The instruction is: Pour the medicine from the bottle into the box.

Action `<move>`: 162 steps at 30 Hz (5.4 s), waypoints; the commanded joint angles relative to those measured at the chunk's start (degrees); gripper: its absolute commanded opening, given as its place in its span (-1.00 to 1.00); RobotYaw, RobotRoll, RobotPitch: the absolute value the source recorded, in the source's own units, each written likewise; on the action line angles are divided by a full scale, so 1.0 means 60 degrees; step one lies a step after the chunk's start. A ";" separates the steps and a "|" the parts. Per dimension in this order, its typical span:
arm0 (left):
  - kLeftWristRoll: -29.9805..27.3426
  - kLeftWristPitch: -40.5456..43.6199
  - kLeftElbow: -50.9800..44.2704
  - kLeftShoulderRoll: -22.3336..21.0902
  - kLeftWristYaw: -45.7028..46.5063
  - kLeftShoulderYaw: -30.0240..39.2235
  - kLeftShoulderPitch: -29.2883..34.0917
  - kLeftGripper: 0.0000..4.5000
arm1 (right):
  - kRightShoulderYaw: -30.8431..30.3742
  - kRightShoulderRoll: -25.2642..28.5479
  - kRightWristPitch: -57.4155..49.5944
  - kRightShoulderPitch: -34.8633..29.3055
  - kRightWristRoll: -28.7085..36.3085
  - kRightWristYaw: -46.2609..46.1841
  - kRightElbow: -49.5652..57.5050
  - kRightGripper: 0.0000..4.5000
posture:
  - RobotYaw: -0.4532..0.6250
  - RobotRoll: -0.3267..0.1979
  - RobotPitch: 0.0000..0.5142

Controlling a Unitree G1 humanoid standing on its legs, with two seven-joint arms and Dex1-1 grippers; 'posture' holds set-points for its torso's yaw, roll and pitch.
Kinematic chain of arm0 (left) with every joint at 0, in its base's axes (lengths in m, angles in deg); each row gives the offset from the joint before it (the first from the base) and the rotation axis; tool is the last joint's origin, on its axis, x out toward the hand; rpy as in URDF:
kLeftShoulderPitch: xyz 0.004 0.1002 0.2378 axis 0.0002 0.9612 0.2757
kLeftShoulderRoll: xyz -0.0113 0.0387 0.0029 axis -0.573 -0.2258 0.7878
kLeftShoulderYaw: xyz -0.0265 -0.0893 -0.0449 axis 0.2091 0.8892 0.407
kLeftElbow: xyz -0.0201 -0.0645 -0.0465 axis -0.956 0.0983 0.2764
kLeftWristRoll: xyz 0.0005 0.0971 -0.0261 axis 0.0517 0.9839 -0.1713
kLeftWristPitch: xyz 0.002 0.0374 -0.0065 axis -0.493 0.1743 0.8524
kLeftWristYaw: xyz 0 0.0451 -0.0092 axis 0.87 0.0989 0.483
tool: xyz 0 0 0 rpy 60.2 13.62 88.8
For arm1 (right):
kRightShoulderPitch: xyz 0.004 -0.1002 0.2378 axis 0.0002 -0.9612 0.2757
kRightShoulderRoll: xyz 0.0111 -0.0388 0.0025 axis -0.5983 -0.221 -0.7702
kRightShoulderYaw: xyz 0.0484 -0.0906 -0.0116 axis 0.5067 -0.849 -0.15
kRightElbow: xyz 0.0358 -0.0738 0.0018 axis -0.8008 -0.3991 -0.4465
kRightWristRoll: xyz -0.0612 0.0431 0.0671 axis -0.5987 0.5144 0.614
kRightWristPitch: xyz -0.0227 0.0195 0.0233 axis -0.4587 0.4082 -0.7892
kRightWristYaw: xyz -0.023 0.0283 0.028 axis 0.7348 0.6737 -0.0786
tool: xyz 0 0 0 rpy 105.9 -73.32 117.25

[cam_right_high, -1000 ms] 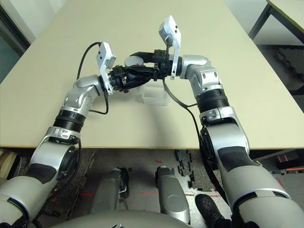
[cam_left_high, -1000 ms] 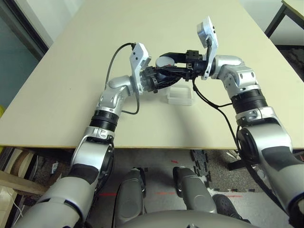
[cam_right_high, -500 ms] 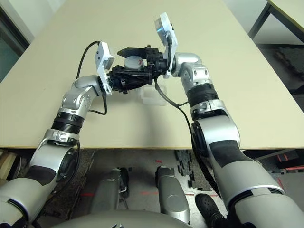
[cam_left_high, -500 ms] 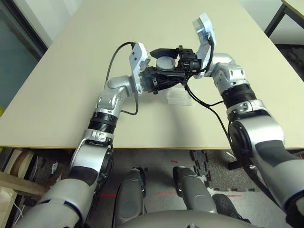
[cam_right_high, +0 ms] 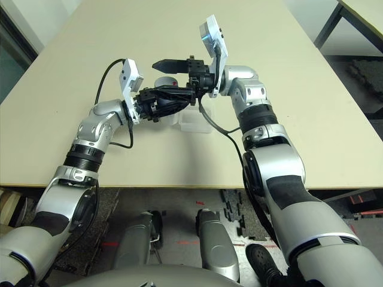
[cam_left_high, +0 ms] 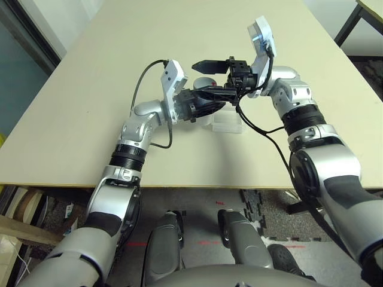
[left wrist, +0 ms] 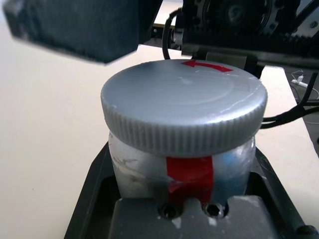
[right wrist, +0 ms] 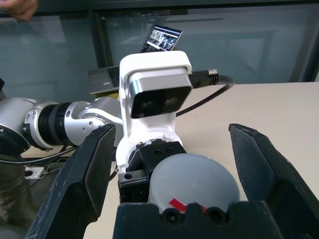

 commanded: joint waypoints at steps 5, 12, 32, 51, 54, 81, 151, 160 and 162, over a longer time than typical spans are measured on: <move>0.0040 -0.0045 -0.0060 0.0069 -0.0013 -0.0070 -0.0086 0.17 | -0.0088 0.0009 0.0394 -0.0007 -0.0490 -0.0552 -0.0169 1.00 | -0.52 0.25 -0.41; 0.0025 -0.0067 -0.0119 0.0087 0.0001 -0.0055 -0.0083 0.17 | -0.0045 0.0099 0.0618 0.0129 -0.0880 -0.1146 -0.0557 1.00 | -0.52 0.25 -0.42; -0.0043 -0.0232 0.0022 0.0209 0.0131 -0.0058 -0.0180 0.17 | 0.0402 0.1717 0.0063 -0.0238 -0.0878 -0.1364 -0.0256 1.00 | -0.54 0.25 -0.43; 0.0063 -0.0416 0.0314 0.0263 0.0073 -0.0016 -0.0272 0.17 | 0.0281 0.2013 -0.1522 -0.1146 0.0039 -0.0073 0.1943 1.00 | -0.56 0.25 -0.44; 0.0068 -0.0439 0.0368 0.0276 0.0044 -0.0029 -0.0311 0.17 | 0.0228 0.1641 -0.1570 -0.1226 0.0085 -0.0307 0.2284 1.00 | -0.57 0.25 -0.44; 0.0025 -0.0355 0.0123 0.0326 0.0011 -0.0119 -0.0181 0.17 | -0.0067 0.0266 0.0267 -0.0128 -0.0896 -0.1781 0.0048 1.00 | -0.54 0.25 -0.45; 0.0059 -0.0334 0.0175 0.0414 -0.0010 -0.0146 -0.0124 0.17 | 0.1371 0.0880 -0.2267 -0.0507 0.1232 -0.1831 0.1719 0.15 | -0.56 0.25 -0.44; 0.0048 -0.0391 0.0288 0.0416 0.0055 -0.0066 -0.0168 0.17 | 0.1715 0.2428 -0.2179 -0.1402 0.0576 -0.3712 0.2539 0.15 | -0.58 0.25 -0.41; 0.0049 -0.0410 0.0324 0.0403 0.0064 -0.0047 -0.0177 0.17 | 0.1681 0.2864 -0.2303 -0.1693 0.0374 -0.4053 0.2768 0.15 | -0.58 0.25 -0.40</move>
